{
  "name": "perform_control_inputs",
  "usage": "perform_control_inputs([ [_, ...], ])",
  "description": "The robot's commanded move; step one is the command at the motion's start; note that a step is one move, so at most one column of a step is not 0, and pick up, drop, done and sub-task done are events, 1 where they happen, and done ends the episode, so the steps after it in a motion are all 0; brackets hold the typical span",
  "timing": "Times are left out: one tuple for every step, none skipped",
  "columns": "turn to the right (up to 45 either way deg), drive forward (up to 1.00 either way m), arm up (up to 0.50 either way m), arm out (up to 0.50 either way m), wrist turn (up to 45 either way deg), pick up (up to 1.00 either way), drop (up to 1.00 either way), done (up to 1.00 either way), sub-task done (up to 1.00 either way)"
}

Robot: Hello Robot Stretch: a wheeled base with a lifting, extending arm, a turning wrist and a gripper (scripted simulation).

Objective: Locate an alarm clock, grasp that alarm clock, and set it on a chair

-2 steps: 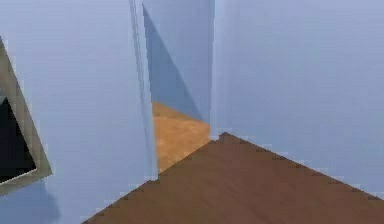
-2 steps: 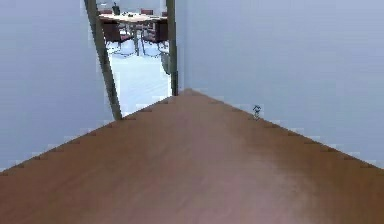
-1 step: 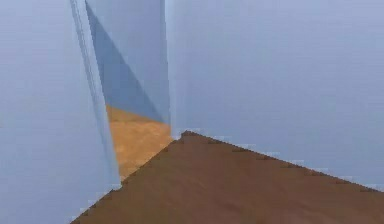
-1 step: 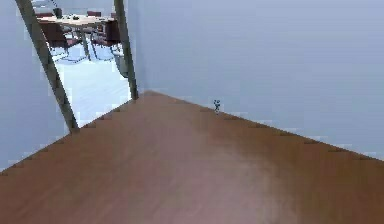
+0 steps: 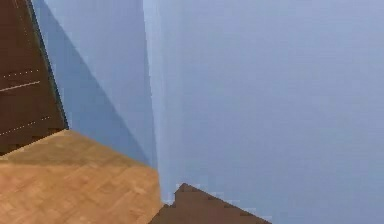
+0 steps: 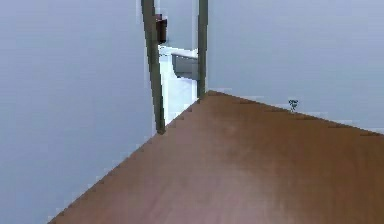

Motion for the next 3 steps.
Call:
perform_control_inputs([
  [6.0,0.00,0.00,0.00,0.0,0.00,0.00,0.00,0.00],
  [0.0,0.50,0.00,0.00,0.0,0.00,0.00,0.00,0.00],
  [-45.0,0.00,0.00,0.00,0.0,0.00,0.00,0.00,0.00],
])
